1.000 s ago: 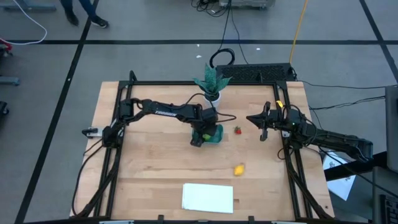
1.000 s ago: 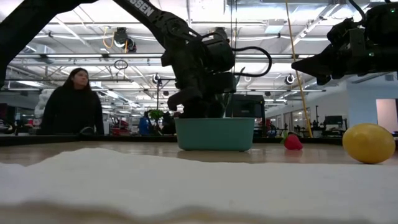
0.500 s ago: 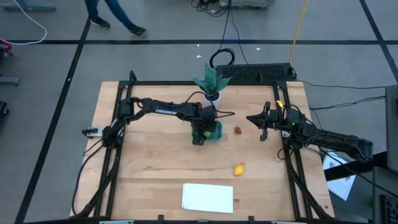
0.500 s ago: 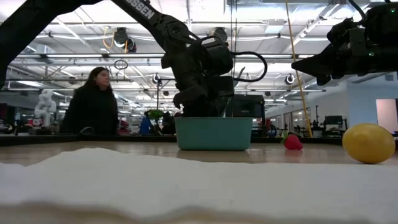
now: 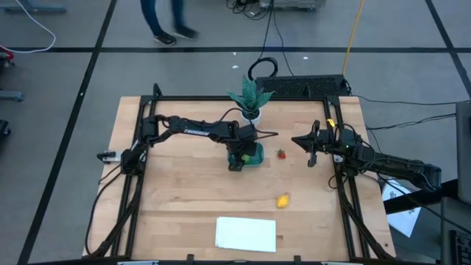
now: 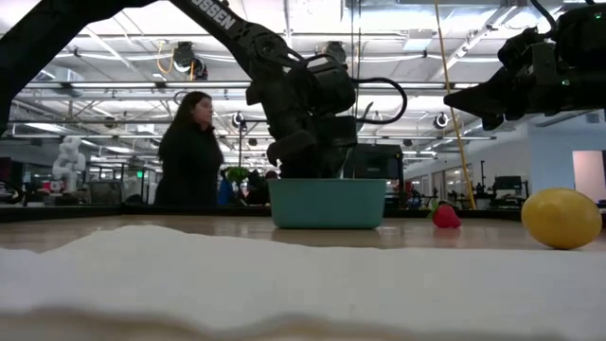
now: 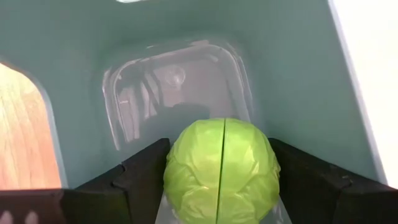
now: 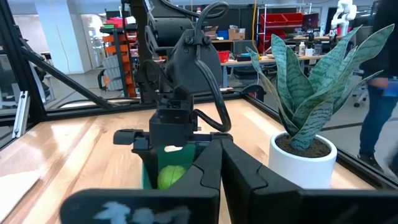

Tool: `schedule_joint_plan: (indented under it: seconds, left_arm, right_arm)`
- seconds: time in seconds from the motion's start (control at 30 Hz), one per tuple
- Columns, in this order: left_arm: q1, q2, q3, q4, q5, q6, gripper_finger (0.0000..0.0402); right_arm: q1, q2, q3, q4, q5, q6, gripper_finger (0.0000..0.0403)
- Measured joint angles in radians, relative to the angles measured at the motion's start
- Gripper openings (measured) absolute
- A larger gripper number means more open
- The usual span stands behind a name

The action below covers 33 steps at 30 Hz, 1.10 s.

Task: Pick and placing Produce into tupperware
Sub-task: Put the green cabbage into the green bin, then put the red strawberry into the green bin

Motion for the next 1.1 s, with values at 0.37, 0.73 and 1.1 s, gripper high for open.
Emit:
schedule_joint_plan:
  seconds: [0.37,0.73,1.1]
  left_arm:
    - [0.0,0.0,0.0,-0.001,0.008,0.004,0.0223]
    - [-0.003,0.002,0.085,-0.074,0.0,-0.002,0.0302]
    - [-0.004,0.001,0.115,-0.121,-0.019,0.011,0.0292]
  right_arm:
    - [0.0,0.0,0.0,0.0,0.0,-0.003,0.0]
    - [0.0,0.0,0.0,0.001,0.0,-0.004,0.0]
    - [0.0,0.0,0.0,0.001,0.0,-0.004,0.0]
